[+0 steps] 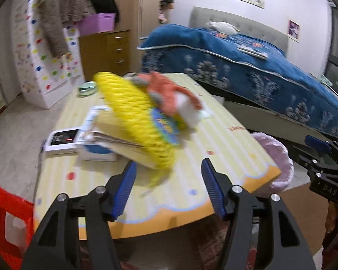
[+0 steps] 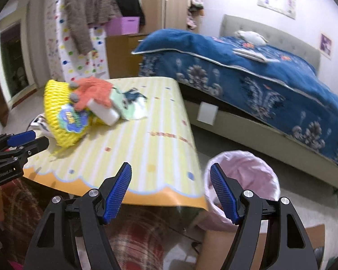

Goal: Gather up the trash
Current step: 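Move both tools back to the yellow foam net and orange glove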

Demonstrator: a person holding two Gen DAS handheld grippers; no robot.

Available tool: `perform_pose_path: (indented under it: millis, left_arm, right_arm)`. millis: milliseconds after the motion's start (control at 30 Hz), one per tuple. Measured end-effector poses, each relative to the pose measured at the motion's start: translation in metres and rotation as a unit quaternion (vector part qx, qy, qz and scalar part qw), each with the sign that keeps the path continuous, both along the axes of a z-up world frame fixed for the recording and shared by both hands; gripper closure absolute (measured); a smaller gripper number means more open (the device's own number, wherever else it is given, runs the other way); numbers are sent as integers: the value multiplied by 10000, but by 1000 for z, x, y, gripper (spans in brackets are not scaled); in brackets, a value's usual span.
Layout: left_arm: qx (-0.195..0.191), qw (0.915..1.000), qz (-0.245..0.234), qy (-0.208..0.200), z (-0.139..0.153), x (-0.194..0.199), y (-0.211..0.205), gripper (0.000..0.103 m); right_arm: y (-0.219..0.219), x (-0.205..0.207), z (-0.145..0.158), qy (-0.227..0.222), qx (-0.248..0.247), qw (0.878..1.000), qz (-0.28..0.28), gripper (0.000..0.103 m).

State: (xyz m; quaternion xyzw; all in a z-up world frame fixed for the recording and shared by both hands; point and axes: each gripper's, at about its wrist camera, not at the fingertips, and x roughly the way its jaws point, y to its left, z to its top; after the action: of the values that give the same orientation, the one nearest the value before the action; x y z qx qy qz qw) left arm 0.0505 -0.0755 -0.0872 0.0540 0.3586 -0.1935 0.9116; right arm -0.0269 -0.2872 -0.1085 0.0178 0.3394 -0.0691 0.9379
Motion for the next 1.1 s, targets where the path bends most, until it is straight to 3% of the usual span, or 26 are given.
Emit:
perform_pose_path:
  millis: [167, 233, 333, 500, 733, 1100]
  left_arm:
    - [-21, 9995, 308, -90, 9, 13, 26, 42]
    - [-50, 9994, 344, -92, 13, 18, 32, 42]
    - [-13, 9994, 317, -163, 21, 25, 31, 42]
    - [88, 9983, 376, -441, 41, 50, 25, 42]
    - [162, 9968, 509, -590, 60, 97, 12, 42]
    - [325, 9973, 449, -479, 54, 147, -5, 42]
  right_arm:
    - [20, 18, 10, -97, -150, 9996, 230, 36]
    - [23, 25, 11, -117, -152, 9994, 277, 51]
    - [21, 40, 14, -110, -64, 9993, 362, 60]
    - [19, 74, 25, -209, -16, 9986, 495, 59]
    - [19, 132, 27, -134, 47, 9980, 612, 44]
    - [30, 204, 3, 188, 784, 9911, 1055, 45]
